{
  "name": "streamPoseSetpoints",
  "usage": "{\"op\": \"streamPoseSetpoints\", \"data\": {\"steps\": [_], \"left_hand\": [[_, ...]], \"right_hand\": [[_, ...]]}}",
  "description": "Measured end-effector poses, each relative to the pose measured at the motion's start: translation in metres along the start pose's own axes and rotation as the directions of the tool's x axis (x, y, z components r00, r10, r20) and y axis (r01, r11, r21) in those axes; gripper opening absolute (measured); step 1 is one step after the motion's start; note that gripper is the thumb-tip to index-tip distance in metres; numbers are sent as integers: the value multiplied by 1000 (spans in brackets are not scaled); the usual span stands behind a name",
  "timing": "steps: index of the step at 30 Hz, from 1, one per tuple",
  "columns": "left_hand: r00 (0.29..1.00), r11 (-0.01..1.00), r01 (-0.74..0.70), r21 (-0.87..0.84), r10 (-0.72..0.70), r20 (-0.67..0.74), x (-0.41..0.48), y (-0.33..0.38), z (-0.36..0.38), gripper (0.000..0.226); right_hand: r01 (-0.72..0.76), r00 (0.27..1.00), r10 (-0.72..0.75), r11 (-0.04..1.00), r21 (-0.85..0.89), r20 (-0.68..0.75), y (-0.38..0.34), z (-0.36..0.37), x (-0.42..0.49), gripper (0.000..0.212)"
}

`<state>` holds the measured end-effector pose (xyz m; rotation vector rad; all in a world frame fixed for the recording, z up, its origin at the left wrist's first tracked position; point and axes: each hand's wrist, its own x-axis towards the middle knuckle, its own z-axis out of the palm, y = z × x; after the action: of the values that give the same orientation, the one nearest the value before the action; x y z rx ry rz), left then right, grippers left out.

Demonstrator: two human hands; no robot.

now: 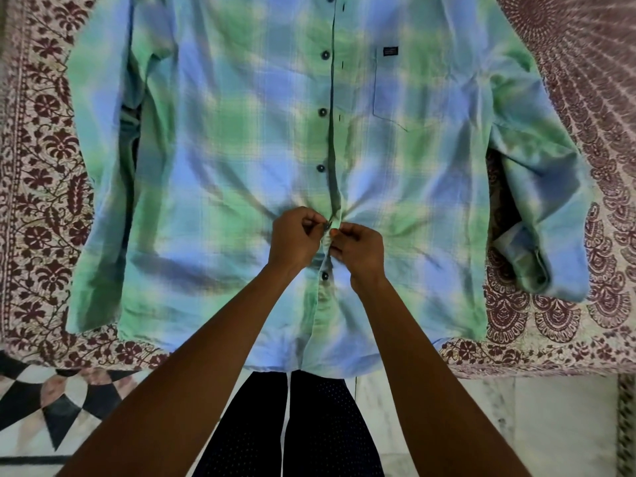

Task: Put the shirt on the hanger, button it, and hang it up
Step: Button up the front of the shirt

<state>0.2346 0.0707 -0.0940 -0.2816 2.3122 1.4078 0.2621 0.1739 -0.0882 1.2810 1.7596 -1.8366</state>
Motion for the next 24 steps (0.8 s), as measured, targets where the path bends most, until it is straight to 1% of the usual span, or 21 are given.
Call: {"op": "streamPoseSetpoints", "data": {"steps": [2,4,6,12,14,17,24], "left_hand": [[1000,1000,1,-10,-1,10,1,-1,-1,7],[1000,1000,7,-16,-7,10,1,-1,-1,7],[1000,1000,12,-16,-12,-9,-1,-2,1,6],[998,1000,9,-25,-10,-65,-5,-2,5,8],[998,1000,-1,-19,0,-68,-6,-2,4,8],[997,1000,-14,-10,13,-73,-8,-2,5,8],[996,1000,-19,-12,18,-82,-9,-2,5,8]], "right_hand": [[31,999,-32,998,-54,-12,2,2,2,25],[56,998,-58,995,-88,-26,5,4,3,27],[60,997,-63,996,-65,-42,8,5,4,25],[84,994,-85,996,-26,-66,11,7,3,32],[85,994,-88,996,-39,-71,13,7,4,28],[87,992,-91,995,-47,-85,16,7,5,17],[69,993,-70,997,-17,-92,18,5,5,18]]}}
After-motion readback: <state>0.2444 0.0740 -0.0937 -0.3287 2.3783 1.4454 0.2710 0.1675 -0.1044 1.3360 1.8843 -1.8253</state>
